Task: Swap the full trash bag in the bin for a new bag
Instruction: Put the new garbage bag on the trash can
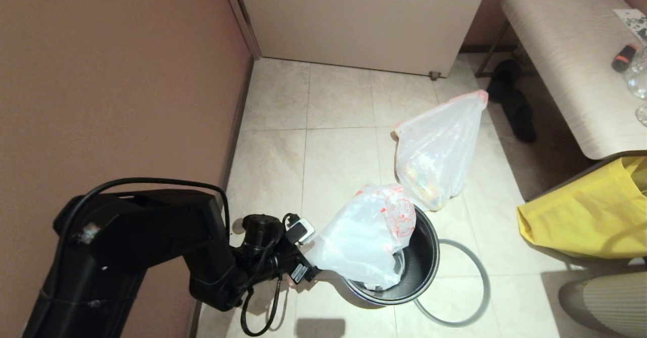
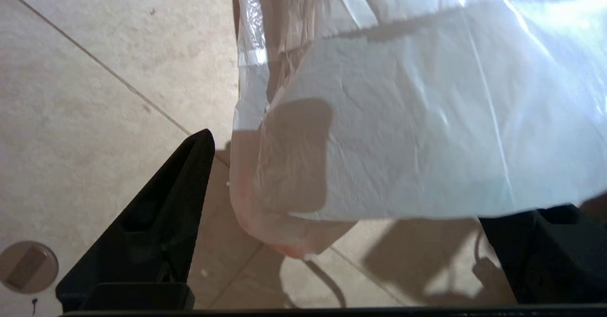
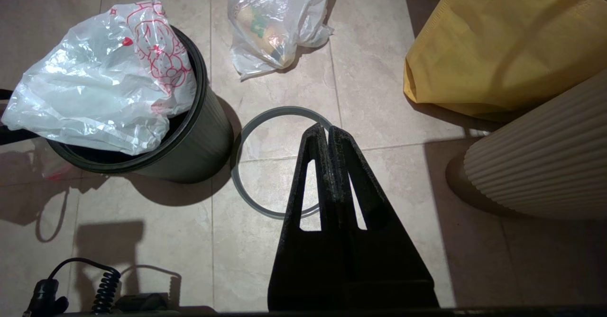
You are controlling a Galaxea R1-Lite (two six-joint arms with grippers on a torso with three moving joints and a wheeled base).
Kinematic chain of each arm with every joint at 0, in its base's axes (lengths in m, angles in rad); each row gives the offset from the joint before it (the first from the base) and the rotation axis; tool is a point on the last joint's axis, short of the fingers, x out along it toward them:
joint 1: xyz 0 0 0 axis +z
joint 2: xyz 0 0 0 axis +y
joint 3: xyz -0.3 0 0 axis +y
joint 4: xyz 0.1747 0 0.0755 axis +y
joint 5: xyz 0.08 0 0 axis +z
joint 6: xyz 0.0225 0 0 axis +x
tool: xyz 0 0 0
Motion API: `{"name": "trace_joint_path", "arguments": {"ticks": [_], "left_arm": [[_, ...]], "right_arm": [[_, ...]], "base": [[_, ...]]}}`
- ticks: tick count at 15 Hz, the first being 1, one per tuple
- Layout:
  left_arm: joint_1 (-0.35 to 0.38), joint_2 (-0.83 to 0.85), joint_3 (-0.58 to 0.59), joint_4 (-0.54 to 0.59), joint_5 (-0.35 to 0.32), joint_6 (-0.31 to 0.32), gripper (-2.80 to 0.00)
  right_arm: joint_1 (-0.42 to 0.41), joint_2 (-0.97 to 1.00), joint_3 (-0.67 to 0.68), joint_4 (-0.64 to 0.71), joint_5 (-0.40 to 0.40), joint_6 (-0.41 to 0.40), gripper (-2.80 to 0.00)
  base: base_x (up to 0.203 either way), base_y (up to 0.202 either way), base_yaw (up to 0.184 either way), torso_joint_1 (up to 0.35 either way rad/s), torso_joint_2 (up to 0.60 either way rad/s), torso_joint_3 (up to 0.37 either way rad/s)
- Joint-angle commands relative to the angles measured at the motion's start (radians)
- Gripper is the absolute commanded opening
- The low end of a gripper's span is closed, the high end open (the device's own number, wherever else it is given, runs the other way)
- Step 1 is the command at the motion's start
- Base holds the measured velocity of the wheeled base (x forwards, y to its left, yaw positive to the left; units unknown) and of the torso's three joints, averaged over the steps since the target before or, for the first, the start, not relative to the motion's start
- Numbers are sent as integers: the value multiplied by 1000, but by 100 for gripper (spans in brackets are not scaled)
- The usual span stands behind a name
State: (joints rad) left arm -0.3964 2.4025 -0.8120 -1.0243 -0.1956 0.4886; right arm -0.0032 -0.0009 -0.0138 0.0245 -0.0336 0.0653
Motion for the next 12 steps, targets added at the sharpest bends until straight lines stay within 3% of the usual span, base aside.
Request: {"name": "trace_joint_path", "arguments": {"ticks": [1, 2, 8, 12], "left_arm": [[-1, 45, -47, -8, -1, 4, -53], [-3, 44, -52, -7, -1, 4, -280], [-4, 6, -42, -7, -2, -4, -280], [-16, -96, -8, -3, -2, -58, -280]], "right_arm": [[0, 1, 0, 0, 0, -1, -280], [0, 1, 0, 0, 0, 1, -280], [0, 1, 0, 1, 0, 1, -280], [0, 1, 0, 0, 0, 1, -280]], "base": [[0, 0, 0, 0, 0, 0], [0, 0, 0, 0, 0, 0], [0, 0, 0, 0, 0, 0], [0, 0, 0, 0, 0, 0]]}}
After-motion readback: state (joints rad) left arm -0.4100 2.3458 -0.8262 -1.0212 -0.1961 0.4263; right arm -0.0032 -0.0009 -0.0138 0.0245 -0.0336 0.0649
